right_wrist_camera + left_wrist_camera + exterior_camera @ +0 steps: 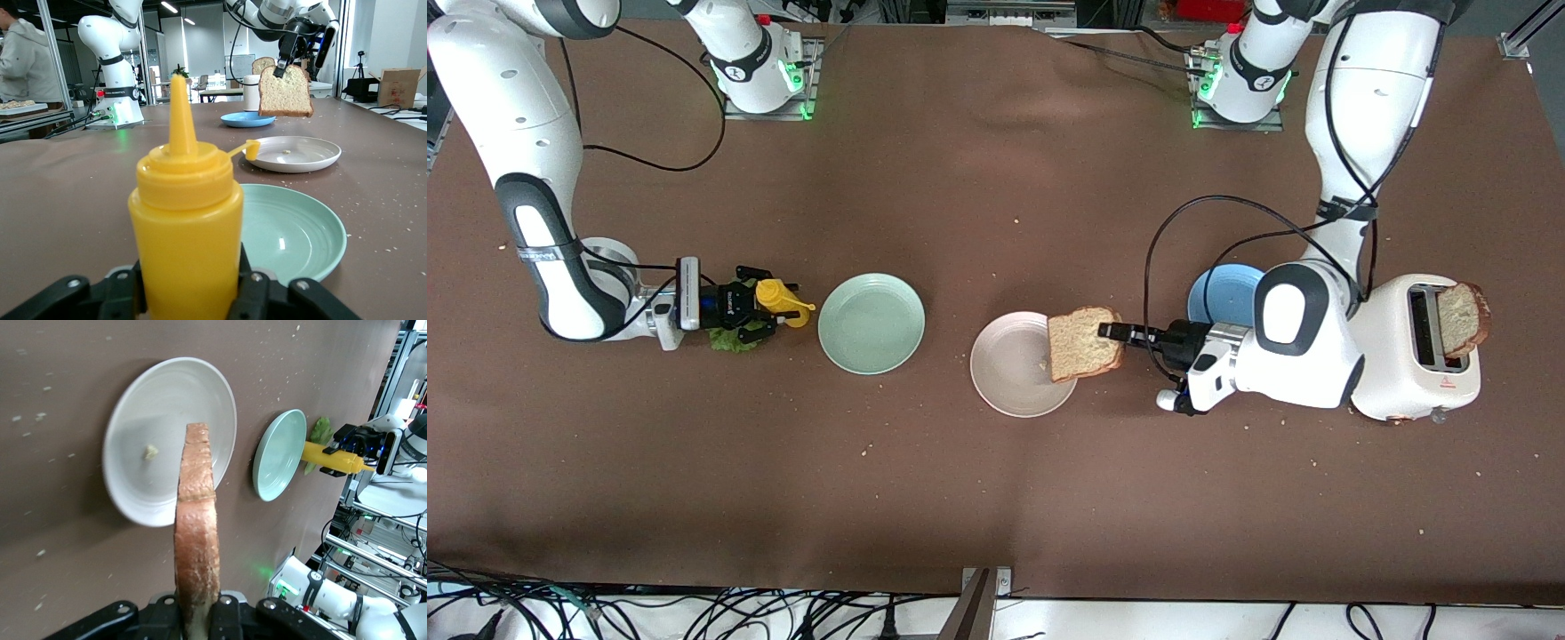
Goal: Make sandwich in beige plate with both arms
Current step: 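Lay the bread on the beige plate while the right gripper grasps the bottle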
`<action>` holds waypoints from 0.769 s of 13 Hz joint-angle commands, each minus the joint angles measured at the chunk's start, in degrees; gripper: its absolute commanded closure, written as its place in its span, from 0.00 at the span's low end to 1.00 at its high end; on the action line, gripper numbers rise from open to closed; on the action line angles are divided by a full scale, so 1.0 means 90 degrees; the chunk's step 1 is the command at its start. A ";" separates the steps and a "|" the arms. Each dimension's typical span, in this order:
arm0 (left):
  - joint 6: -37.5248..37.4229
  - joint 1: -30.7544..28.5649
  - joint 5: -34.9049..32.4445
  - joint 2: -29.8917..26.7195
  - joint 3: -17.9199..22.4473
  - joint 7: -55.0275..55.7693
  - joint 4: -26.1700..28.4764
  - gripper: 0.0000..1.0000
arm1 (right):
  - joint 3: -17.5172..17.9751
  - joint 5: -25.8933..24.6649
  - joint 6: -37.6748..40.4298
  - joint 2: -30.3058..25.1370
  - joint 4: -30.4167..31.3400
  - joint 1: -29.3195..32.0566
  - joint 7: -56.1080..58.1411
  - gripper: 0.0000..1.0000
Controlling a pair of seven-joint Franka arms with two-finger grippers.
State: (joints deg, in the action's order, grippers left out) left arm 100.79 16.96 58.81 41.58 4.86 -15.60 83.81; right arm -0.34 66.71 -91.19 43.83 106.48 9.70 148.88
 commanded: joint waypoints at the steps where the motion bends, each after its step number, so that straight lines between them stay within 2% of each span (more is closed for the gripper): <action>1: 0.0479 0.0361 0.0447 0.0262 0.0105 0.0054 -0.0143 1.00 | -0.0030 0.0050 0.0306 -0.0114 -0.0160 0.0046 -0.0572 1.00; 3: 0.0928 0.0673 0.0585 0.0350 0.0104 0.0054 -0.0123 1.00 | -0.0070 -0.0397 0.0347 -0.0415 -0.0394 0.0046 -0.1489 1.00; 10: 0.1564 0.1163 0.0907 0.0604 0.0095 0.0054 -0.0123 1.00 | -0.0002 -0.2077 0.0318 -0.1227 -0.1555 -0.0276 -0.4770 1.00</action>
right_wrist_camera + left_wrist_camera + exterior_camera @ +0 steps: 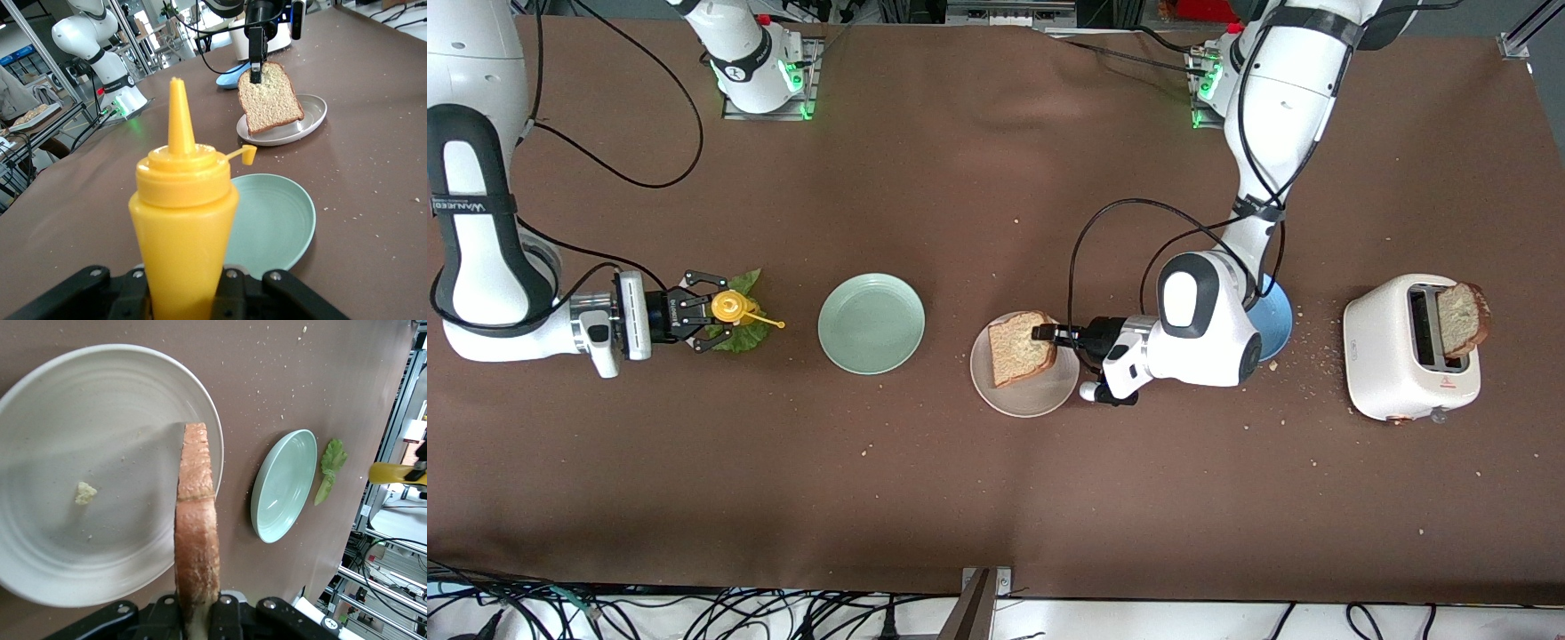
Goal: Make sandwich in beige plate with both arms
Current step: 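Lay the bread on the beige plate while the right gripper grasps the bottle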
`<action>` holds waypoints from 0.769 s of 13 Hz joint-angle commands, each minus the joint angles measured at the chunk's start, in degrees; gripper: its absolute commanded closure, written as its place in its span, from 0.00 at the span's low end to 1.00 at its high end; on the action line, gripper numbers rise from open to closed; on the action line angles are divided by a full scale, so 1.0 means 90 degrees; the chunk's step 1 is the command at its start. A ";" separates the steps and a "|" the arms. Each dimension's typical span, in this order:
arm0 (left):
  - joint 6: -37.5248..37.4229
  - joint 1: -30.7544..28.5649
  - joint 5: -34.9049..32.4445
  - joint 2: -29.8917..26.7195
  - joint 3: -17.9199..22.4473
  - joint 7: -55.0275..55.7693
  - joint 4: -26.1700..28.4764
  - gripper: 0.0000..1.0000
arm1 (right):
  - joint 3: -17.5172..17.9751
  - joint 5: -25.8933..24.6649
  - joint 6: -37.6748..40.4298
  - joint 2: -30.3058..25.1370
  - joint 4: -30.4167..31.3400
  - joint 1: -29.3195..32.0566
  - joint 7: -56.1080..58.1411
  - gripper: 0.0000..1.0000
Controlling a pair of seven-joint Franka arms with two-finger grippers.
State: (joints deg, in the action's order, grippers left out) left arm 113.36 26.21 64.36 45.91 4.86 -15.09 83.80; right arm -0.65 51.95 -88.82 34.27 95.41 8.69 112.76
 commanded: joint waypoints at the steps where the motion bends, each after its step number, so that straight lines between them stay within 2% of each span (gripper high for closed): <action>1: 0.0246 0.0153 0.0348 0.0133 0.0104 -0.0003 -0.0122 1.00 | 0.0033 -0.0730 0.0035 -0.0194 -0.0550 -0.0310 -0.1138 1.00; 2: 0.0246 0.0154 0.0349 0.0172 0.0104 -0.0003 -0.0112 0.60 | 0.0043 -0.0907 0.0044 -0.0204 -0.0755 -0.0389 -0.1596 1.00; 3: 0.0246 0.0144 0.0281 0.0240 0.0104 -0.0003 -0.0112 0.13 | 0.0043 -0.1102 0.0064 -0.0204 -0.0950 -0.0467 -0.2007 1.00; 4: 0.0246 0.0144 0.0261 0.0250 0.0114 -0.0013 -0.0073 0.00 | 0.0043 -0.1288 0.0064 -0.0204 -0.1175 -0.0574 -0.2379 1.00; 6: 0.0237 0.0095 0.0203 0.0241 0.0133 -0.0013 0.0053 0.00 | 0.0043 -0.1737 0.0035 -0.0204 -0.1479 -0.0828 -0.2888 1.00; 10: 0.0110 -0.0188 -0.0753 0.0095 0.0173 0.0630 0.0054 0.00 | 0.0033 -0.2235 -0.0043 -0.0194 -0.1966 -0.1462 -0.4078 1.00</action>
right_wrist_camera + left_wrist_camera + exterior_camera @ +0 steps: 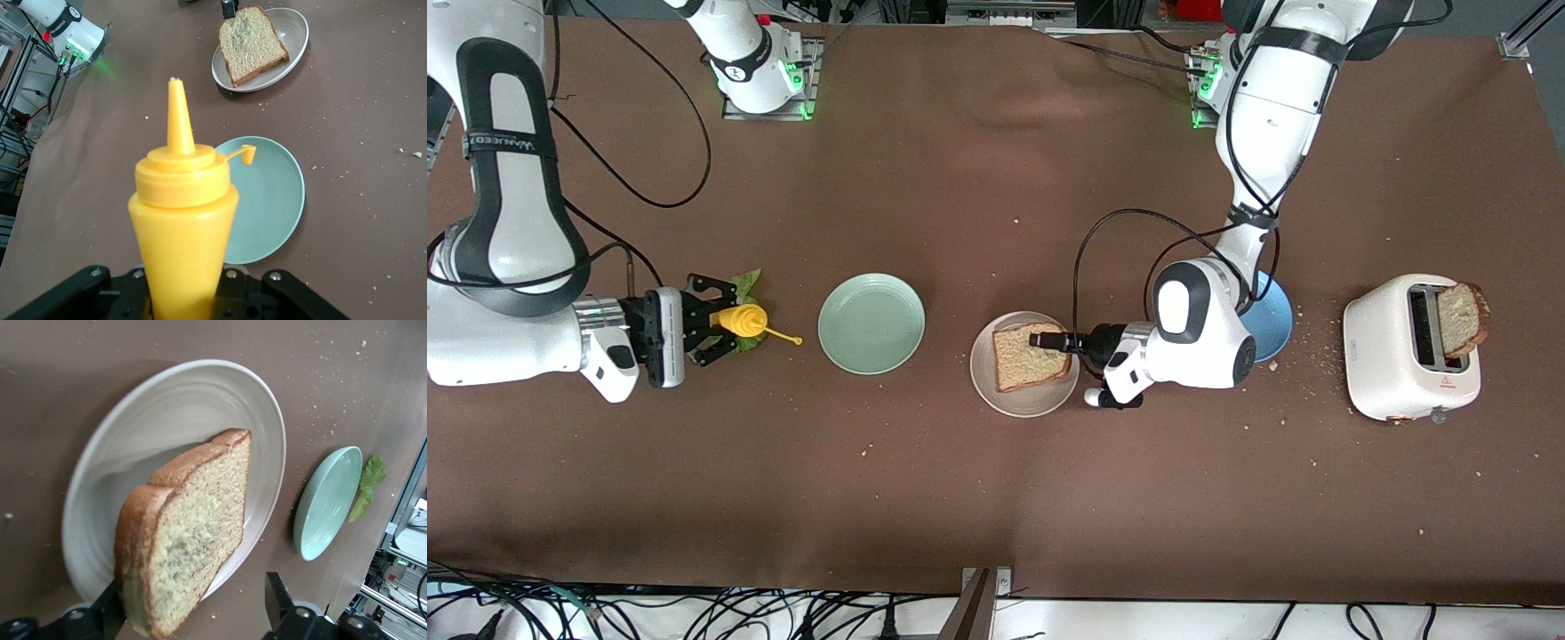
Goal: Make sandwich in beige plate with both arms
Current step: 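Squeeze the yellow bottle over the bread with the right gripper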
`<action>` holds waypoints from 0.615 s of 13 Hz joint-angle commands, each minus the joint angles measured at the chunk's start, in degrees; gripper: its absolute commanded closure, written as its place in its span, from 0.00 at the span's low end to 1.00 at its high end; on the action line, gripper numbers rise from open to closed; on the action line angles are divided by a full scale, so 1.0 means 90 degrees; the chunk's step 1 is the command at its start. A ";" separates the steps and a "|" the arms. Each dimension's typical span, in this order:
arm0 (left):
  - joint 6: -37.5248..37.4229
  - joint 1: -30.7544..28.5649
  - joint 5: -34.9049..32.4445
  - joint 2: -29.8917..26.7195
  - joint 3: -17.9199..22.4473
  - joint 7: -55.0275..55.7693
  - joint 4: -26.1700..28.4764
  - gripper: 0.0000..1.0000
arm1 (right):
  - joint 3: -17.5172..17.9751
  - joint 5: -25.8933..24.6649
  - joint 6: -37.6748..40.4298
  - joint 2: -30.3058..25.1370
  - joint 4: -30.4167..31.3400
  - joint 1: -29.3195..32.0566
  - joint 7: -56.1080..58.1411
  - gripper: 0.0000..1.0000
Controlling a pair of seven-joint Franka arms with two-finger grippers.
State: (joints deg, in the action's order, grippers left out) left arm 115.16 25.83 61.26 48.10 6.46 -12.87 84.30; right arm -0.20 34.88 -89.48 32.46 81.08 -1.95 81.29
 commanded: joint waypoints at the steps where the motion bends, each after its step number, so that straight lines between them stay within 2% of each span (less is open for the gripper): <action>1: -0.0119 -0.0164 -0.0478 -0.0188 0.0025 0.0463 -0.0001 0.00 | -0.0016 -0.0534 0.0011 0.0007 -0.0502 -0.0456 -0.0875 1.00; 3: -0.0139 -0.0340 -0.0712 -0.0304 0.0054 0.0483 -0.0030 0.00 | -0.0026 -0.1002 -0.0251 0.0007 -0.0591 -0.0856 -0.1509 1.00; 8: -0.0558 -0.1295 -0.2137 -0.0891 0.0113 0.0727 -0.0040 0.00 | -0.0026 -0.3003 -0.1032 0.0007 -0.0816 -0.2319 -0.3403 1.00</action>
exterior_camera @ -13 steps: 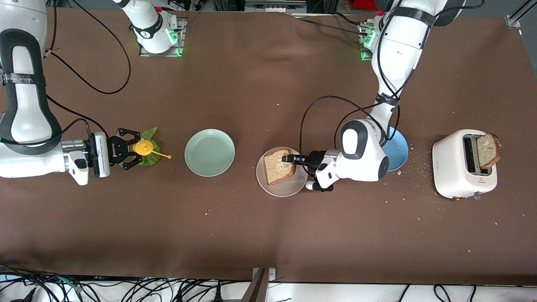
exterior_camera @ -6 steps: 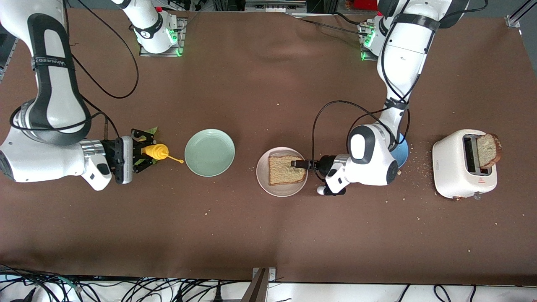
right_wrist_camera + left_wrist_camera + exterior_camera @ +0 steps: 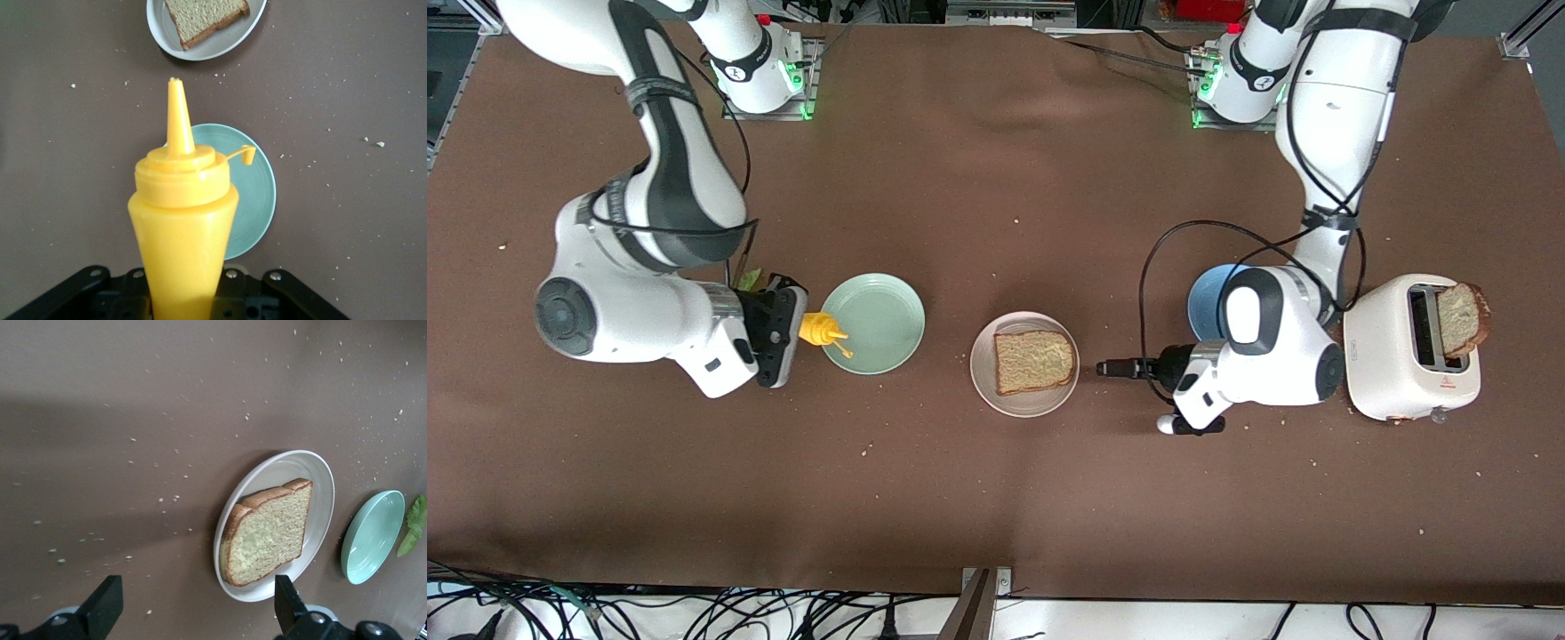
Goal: Make sandwich in beige plate with both arms
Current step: 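Squeeze the yellow bottle over the bread with the right gripper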
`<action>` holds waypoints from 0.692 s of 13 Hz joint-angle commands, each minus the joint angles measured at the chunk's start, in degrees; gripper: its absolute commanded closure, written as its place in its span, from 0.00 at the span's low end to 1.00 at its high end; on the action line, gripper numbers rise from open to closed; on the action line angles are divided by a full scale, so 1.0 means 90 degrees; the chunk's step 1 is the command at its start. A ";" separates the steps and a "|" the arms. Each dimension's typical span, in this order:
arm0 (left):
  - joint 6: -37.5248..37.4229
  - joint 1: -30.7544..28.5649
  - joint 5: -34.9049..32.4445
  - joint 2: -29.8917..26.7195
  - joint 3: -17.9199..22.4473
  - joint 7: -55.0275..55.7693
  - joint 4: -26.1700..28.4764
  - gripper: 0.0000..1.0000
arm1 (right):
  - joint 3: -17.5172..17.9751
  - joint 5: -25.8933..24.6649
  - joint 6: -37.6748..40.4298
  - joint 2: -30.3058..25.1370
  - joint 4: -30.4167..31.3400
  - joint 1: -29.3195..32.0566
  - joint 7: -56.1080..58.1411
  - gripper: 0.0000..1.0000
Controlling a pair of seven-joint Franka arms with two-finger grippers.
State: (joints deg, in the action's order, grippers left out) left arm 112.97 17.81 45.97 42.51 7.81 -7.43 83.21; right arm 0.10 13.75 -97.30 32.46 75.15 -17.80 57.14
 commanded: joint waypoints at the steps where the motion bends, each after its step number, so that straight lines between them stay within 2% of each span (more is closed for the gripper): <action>1: -0.0558 -0.0619 -0.0701 -0.0357 -0.0038 0.0122 0.0071 0.00 | -0.0069 -0.1113 -0.0291 0.0007 -0.0156 -0.0851 -0.1082 1.00; 3: -0.0959 -0.1010 -0.1491 -0.0591 -0.0038 0.0122 0.0071 0.00 | -0.0069 -0.2051 -0.0438 0.0075 -0.0156 -0.1427 -0.1911 1.00; 5: -0.1223 -0.1342 -0.2097 -0.0825 -0.0038 0.0122 0.0071 0.00 | -0.0069 -0.3270 -0.0507 0.0211 -0.0156 -0.2023 -0.2858 1.00; 9: -0.1497 -0.1763 -0.3415 -0.1382 -0.0038 0.0112 0.0051 0.00 | -0.0079 -0.5263 -0.0877 0.0835 -0.0156 -0.2922 -0.4256 1.00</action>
State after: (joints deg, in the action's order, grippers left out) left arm 101.49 2.95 20.10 33.41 8.13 -7.19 83.02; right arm 0.22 -26.70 -103.61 36.67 75.09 -41.11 22.90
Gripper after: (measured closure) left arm 0.000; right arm 0.894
